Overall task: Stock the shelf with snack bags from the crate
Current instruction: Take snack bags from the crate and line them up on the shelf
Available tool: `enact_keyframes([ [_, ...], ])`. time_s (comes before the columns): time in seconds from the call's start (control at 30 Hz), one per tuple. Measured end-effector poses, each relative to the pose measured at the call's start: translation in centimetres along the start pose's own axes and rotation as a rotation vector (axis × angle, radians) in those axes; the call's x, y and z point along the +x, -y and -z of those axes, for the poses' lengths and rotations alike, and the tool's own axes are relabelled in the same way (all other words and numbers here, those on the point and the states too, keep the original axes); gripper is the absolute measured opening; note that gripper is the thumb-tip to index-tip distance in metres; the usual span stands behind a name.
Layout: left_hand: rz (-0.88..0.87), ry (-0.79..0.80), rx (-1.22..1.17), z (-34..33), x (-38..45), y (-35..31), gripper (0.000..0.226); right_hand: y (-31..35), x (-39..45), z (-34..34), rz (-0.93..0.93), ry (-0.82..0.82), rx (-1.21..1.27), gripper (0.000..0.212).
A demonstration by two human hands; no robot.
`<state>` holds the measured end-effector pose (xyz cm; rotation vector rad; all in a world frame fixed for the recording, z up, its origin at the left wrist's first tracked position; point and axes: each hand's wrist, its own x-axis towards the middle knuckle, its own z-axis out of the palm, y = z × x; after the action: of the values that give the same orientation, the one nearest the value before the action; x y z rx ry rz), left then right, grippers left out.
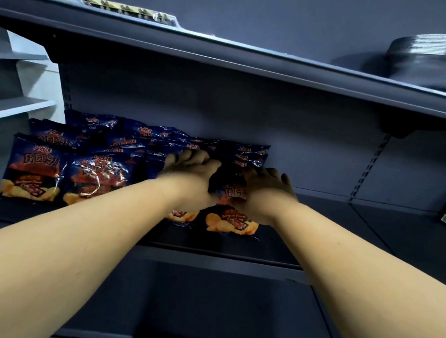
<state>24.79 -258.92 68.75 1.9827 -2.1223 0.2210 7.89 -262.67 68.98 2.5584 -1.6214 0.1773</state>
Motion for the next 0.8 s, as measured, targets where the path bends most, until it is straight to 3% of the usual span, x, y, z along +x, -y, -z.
enact_keyframes([
  [0.23,0.062,-0.124,-0.005,-0.2,-1.8,-5.4,0.063,-3.9,-3.4,0.0,0.007,-0.031,0.062,0.076],
  [0.5,0.066,-0.113,0.018,-1.3,-4.2,-14.5,0.044,-10.0,-10.1,0.5,0.020,-0.111,0.017,0.065],
  [0.8,0.086,-0.056,-0.071,-4.2,-8.1,-20.4,0.042,-13.8,-16.1,-2.6,0.010,-0.123,0.135,0.050],
])
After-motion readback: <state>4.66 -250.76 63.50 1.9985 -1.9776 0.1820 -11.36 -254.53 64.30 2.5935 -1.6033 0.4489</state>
